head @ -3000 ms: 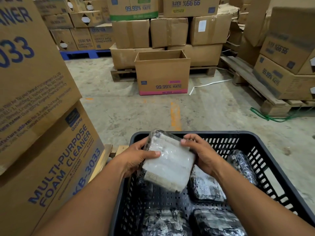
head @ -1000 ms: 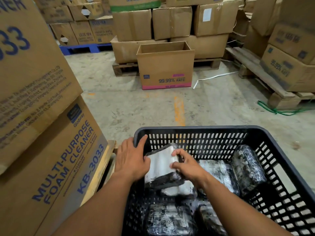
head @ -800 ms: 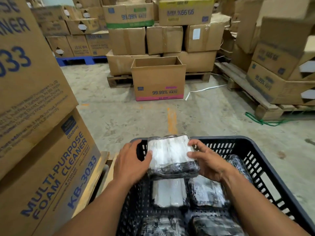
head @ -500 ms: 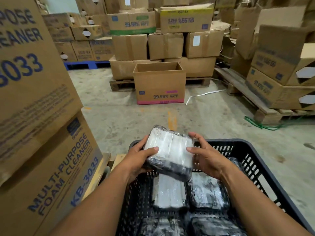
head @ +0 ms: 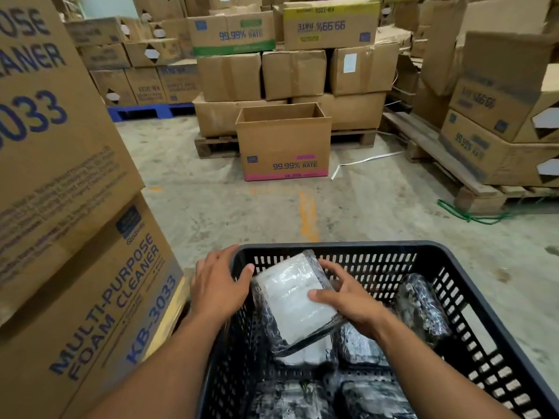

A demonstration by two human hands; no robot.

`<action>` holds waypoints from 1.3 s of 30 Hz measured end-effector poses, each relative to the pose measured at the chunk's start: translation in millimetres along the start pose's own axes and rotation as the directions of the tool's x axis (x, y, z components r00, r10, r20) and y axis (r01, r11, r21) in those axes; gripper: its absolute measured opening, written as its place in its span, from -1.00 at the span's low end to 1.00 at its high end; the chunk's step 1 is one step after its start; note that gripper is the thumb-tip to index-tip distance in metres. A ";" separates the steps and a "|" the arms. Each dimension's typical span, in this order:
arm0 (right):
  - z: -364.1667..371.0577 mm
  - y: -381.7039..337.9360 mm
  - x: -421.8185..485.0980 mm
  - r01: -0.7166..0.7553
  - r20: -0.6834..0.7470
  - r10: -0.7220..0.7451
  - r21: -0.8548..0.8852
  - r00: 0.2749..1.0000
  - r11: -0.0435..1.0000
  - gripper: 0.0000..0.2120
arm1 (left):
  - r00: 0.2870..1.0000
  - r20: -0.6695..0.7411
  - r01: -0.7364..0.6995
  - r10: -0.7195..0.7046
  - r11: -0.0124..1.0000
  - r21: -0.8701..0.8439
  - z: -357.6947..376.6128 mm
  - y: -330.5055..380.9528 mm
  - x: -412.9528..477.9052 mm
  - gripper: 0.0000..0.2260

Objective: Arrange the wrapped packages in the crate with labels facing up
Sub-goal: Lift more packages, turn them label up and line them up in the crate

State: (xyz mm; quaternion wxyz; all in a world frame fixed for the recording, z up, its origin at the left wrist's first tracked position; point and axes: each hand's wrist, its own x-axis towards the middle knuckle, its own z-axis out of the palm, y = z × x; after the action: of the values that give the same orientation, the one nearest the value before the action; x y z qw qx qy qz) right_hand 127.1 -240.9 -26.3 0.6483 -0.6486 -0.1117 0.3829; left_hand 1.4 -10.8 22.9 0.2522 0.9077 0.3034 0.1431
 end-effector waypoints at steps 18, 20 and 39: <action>14.6 113.4 34.2 -0.185 -0.236 0.133 -0.212 0.963 0.960 0.00 | 0.952 0.294 0.050 -0.088 0.990 0.134 33.6 -39.3 1.2 -0.02; 18.1 111.6 37.5 -0.177 -0.249 0.121 -0.213 0.961 0.961 0.00 | 0.953 0.289 0.056 -0.096 0.988 0.146 35.4 -38.0 0.3 0.00; 41.8 86.0 26.1 -0.216 -0.140 0.175 -0.383 0.975 0.898 -0.14 | 0.925 0.354 0.096 -0.141 0.985 0.142 21.5 -27.0 -2.0 0.01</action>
State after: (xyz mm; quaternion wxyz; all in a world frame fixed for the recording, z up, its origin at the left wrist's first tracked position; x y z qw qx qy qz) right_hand 87.9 -204.2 -109.5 0.4666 -0.7928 -0.0880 0.3820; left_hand -4.2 -1.4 -9.9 0.2560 0.9121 0.3143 -0.0612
